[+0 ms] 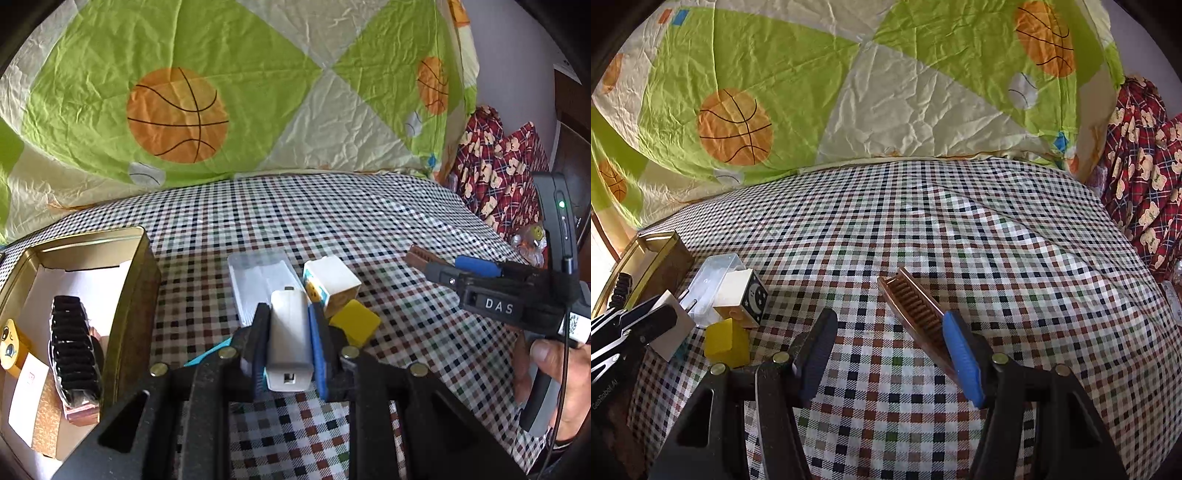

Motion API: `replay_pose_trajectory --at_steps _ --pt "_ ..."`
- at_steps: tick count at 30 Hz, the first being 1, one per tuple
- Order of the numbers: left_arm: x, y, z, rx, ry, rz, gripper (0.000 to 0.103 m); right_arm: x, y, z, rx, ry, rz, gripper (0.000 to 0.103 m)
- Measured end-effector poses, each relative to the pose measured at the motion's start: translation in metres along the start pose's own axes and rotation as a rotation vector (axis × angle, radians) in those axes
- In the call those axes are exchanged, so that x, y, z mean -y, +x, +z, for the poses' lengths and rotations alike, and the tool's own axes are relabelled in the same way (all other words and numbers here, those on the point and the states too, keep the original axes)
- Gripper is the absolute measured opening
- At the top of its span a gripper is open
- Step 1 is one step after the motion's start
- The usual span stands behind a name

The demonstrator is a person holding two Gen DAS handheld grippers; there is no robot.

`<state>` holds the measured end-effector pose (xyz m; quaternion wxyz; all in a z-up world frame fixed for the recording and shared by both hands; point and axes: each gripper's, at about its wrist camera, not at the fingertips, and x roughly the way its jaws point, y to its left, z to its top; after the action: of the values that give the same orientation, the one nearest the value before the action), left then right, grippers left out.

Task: Organize rigid objects
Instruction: 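Grasp the white power bank with the left tool while the right tool reaches toward the brown comb, then grasp the brown wooden comb with the right tool while the left tool lifts the power bank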

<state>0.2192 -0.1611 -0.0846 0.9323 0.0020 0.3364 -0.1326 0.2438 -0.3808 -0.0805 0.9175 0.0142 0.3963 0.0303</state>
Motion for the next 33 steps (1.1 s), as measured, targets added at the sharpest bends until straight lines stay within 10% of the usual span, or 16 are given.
replay_pose_trajectory --at_steps 17,27,33 --pt "-0.011 -0.012 -0.001 0.073 -0.055 0.011 0.019 -0.013 0.015 0.004 -0.047 -0.102 -0.115 0.053" --pt "-0.014 -0.012 -0.001 0.076 -0.068 0.016 0.019 0.007 0.025 0.008 -0.107 -0.06 -0.145 0.07" --pt "-0.018 -0.014 -0.002 0.086 -0.087 0.027 0.019 0.02 0.018 0.006 -0.098 0.0 -0.119 0.035"
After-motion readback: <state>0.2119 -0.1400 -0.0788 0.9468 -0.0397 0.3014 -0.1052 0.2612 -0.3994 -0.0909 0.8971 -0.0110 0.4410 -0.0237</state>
